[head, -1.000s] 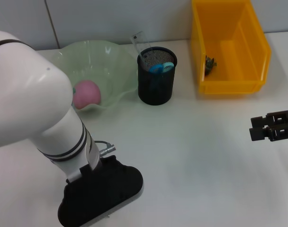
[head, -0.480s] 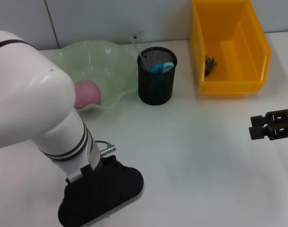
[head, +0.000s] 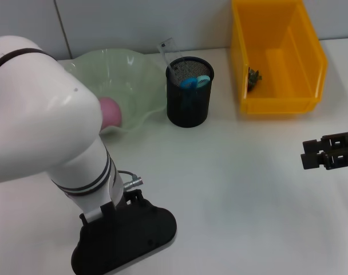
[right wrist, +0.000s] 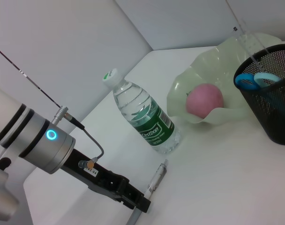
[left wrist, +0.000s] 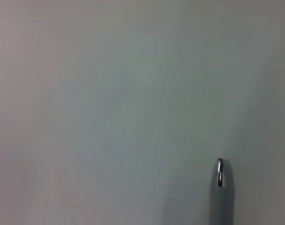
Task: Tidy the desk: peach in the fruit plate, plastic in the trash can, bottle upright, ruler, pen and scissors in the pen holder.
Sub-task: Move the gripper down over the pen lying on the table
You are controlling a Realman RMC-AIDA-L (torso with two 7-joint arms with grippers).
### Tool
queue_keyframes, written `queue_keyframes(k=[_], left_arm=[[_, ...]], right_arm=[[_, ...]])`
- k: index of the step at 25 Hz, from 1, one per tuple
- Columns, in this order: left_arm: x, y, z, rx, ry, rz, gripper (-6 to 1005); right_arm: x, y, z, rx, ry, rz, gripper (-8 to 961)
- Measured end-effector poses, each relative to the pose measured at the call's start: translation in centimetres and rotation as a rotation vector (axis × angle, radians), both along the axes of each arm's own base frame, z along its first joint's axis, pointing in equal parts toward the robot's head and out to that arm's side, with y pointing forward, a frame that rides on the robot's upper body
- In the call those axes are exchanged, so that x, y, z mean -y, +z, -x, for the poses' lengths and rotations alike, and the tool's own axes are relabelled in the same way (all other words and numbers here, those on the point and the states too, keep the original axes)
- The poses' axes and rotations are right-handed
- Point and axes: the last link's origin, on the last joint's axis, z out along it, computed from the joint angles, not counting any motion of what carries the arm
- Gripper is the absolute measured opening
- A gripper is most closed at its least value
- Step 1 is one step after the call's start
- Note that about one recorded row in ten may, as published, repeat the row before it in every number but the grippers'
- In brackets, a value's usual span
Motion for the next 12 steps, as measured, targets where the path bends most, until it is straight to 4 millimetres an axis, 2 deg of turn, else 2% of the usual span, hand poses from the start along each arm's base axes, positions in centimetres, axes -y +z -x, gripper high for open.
queue_keyframes(k=[12], left_arm=[[0.15, -0.29, 0.15, -0.030, -0.012, 0.009, 435]], right_arm=[[-0.01, -0.13, -0.05, 0.006, 0.006, 0.001, 757]])
